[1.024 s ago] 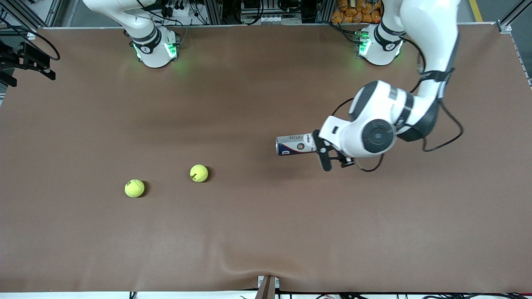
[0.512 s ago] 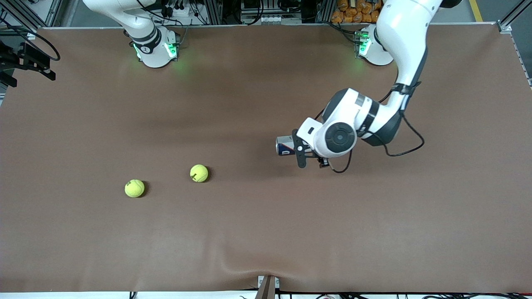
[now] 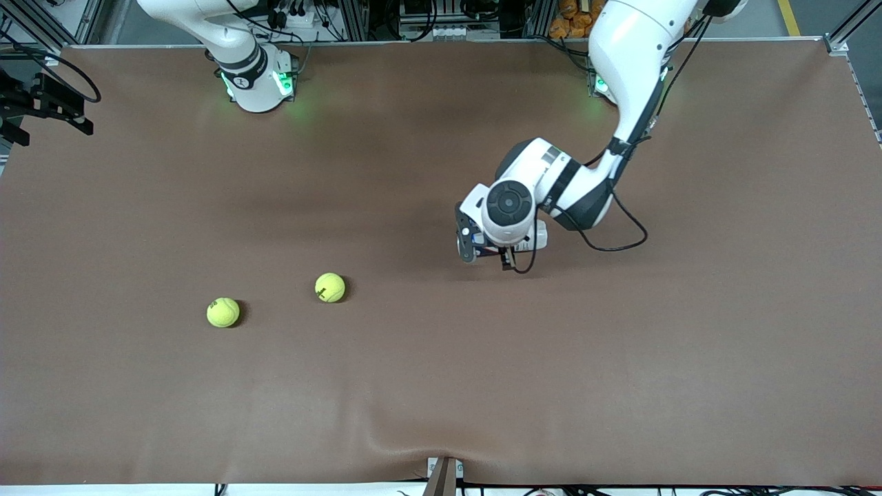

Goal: Insert tennis ball vertically with right arm
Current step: 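Lower the left gripper and close it around the can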

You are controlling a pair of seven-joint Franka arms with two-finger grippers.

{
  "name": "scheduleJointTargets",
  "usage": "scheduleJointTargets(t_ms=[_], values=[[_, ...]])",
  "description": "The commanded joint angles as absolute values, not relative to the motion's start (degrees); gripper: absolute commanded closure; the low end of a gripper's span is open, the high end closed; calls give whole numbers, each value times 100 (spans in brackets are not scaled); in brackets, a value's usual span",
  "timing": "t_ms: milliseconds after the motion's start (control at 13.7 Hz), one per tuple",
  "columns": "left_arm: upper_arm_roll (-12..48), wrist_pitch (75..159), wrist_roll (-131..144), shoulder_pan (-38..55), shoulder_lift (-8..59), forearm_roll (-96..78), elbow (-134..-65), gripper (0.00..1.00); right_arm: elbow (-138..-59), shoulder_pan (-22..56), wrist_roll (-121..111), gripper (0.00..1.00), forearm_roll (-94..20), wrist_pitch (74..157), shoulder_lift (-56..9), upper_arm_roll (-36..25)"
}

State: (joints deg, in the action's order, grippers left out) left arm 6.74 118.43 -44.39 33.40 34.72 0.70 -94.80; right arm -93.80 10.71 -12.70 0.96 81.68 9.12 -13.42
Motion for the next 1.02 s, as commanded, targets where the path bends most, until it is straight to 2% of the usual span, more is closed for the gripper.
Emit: scheduleJointTargets(t_ms=[0,585,951], values=[[642,12575,-4289,3366,3296,246,-10150,0,-9396,1028,-1195,0,53,8191,923,-1336],[650,12630,-4280,3401,3111,623,-10599,0,-9396,1011,-1195,0,53,8200,923,-1345],[650,12805,-4245,3419,3190,624,-10617,0,-9404,1002,-1195,0,53,8200,905,-1345]])
